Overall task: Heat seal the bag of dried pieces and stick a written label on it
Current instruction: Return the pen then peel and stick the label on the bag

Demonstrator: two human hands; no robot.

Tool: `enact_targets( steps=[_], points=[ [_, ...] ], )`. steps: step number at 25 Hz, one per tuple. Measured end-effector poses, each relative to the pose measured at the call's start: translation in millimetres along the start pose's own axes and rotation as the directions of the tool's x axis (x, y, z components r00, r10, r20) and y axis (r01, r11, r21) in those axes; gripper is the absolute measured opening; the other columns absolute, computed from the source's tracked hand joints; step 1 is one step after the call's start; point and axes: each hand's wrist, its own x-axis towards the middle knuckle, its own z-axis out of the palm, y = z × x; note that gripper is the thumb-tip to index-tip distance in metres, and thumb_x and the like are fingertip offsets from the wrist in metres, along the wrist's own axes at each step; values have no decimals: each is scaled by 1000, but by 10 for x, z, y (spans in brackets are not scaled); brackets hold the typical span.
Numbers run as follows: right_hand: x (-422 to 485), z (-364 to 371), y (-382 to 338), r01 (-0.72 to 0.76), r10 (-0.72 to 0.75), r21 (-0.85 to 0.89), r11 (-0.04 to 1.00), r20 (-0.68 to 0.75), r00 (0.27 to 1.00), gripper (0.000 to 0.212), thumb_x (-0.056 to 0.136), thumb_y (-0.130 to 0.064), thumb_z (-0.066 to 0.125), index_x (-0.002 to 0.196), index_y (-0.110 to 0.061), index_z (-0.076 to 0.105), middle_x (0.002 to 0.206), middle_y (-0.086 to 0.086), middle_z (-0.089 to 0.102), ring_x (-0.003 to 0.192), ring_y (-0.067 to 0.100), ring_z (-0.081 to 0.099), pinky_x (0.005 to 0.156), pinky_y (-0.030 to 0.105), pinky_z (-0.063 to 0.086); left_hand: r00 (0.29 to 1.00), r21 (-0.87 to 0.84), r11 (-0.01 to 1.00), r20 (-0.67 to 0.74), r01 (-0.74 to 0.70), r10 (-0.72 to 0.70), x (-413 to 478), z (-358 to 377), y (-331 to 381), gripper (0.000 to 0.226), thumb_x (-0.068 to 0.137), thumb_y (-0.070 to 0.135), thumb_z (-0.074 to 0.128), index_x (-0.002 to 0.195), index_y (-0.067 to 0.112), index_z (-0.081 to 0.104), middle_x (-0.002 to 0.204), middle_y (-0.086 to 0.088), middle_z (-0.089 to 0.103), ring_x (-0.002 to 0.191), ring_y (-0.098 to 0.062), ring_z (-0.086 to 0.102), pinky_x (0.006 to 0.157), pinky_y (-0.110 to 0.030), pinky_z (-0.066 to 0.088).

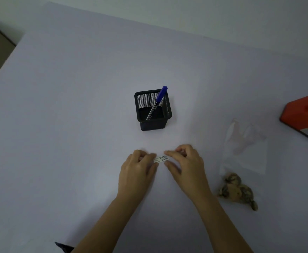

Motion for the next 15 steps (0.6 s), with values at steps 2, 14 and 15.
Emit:
enact_targets(
  steps=[2, 14, 15],
  points=[
    [7, -5, 0, 6, -6, 8, 1000, -8, 1000, 20, 82, -26, 68, 102, -21, 68, 103, 3, 53, 93, 18, 50, 78, 37, 47, 1000, -41, 999, -2, -9, 9, 23, 12, -7, 23, 78, 17, 74, 100, 9, 71, 91, -9, 63, 74, -22, 60, 62, -34, 54],
    [-167, -92, -177, -272, 259, 669, 692, 121, 958, 9, 82, -18, 69, 81, -27, 66, 77, -9, 71, 75, 3, 67, 67, 13, 51, 970, -492, 839, 184, 231, -160, 112, -299, 26, 10, 83, 22, 68, 87, 29, 63, 73, 12, 65, 69, 1, 60, 63, -5, 45],
    [-168, -109, -205, -289, 288, 712, 640, 127, 949, 8, 81, -19, 70, 82, -26, 67, 79, -7, 72, 75, 5, 67, 67, 16, 52, 973, -530, 816, 153, 230, -174, 102, -327, 53, 11, 82, 21, 69, 89, 29, 64, 73, 11, 67, 69, 1, 61, 63, -6, 46]
  ],
)
